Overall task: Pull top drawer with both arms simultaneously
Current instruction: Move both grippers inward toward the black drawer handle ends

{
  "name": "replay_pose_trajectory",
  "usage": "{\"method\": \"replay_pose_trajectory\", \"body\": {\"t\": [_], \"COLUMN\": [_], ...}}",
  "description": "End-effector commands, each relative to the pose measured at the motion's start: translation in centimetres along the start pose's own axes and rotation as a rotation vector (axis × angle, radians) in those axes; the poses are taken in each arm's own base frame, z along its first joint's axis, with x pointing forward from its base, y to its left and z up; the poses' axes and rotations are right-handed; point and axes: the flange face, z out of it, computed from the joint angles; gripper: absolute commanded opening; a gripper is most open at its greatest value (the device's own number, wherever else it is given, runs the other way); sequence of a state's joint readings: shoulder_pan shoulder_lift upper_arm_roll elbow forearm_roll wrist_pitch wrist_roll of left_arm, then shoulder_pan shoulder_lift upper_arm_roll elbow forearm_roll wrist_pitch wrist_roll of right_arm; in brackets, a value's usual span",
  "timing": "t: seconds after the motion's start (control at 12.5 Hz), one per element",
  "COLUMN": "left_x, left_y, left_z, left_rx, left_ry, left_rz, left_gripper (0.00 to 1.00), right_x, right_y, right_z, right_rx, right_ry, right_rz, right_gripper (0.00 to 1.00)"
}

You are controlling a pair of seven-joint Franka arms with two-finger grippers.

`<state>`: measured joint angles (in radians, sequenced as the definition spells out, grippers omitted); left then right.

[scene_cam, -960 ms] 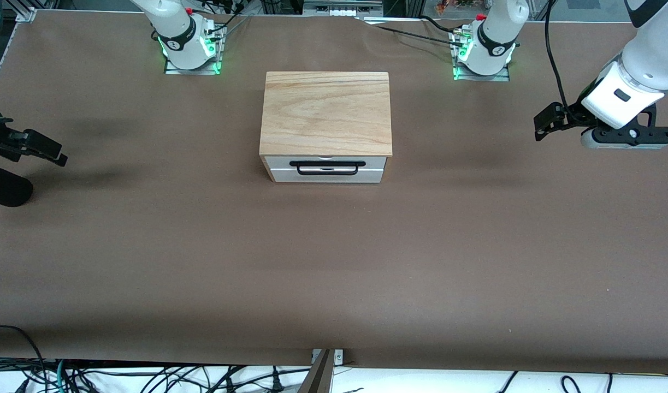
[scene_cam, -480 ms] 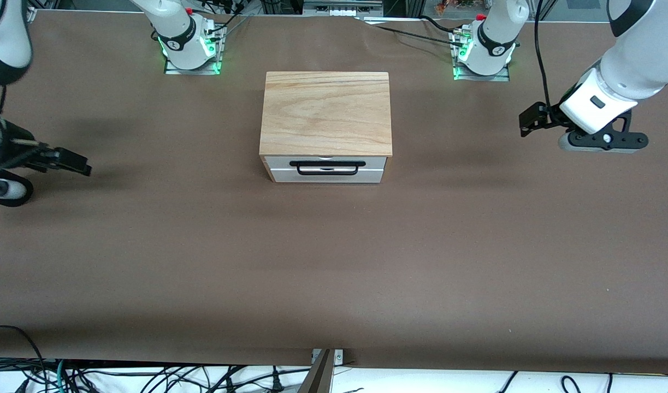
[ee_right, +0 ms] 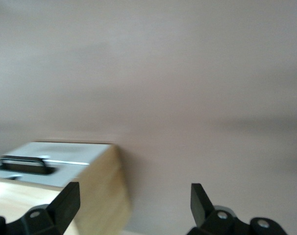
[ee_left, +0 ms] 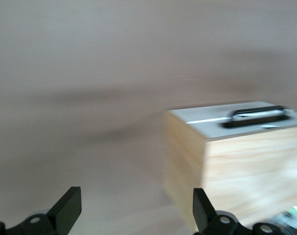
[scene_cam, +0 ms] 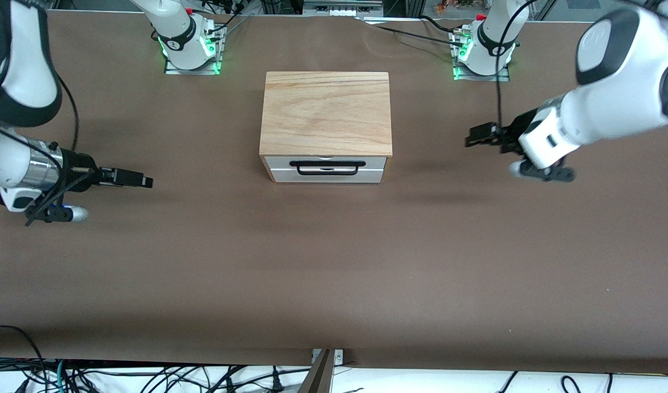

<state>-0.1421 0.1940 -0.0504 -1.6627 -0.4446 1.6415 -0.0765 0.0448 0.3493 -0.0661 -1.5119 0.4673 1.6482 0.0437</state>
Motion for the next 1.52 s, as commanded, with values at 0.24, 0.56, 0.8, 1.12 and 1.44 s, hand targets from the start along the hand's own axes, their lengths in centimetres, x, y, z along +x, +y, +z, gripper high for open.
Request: {"method": "replay_pose_trajectory", "body": {"t": [0.24, 0.56, 0.8, 1.12, 1.44], "left_x": [9.7, 11.4, 10.8, 9.7, 8.5], "left_y": [1.6, 4.9, 4.6, 2.6, 2.2], "left_z": [9.5, 18.9, 23.1, 29.1, 31.9], "left_rx": [-0.518, -0.768, -0.835, -0.981, -1.044], "left_ry": [-0.05, -0.001, -0.019, 0.096, 0.098], "left_rz": [0.154, 0.326, 0.312, 0.409, 0.366], "left_gripper": [1.0, 1.0, 0.94, 0.94, 0.78], "right_x": [3.9, 4.7, 4.2, 1.7, -0.8], "right_y": [0.3, 1.3, 1.0, -2.6, -5.6], "right_z": [5.0, 12.6, 18.8, 26.2, 31.4], "right_rx": [0.462, 0.635, 0.733, 0.888, 0.935], "right_ry": [-0.047, 0.011, 0.01, 0.076, 0.122], "right_rz": [0.045, -0.088, -0.212, -0.334, -0.426], "right_gripper": [1.0, 1.0, 1.0, 1.0, 1.0]}}
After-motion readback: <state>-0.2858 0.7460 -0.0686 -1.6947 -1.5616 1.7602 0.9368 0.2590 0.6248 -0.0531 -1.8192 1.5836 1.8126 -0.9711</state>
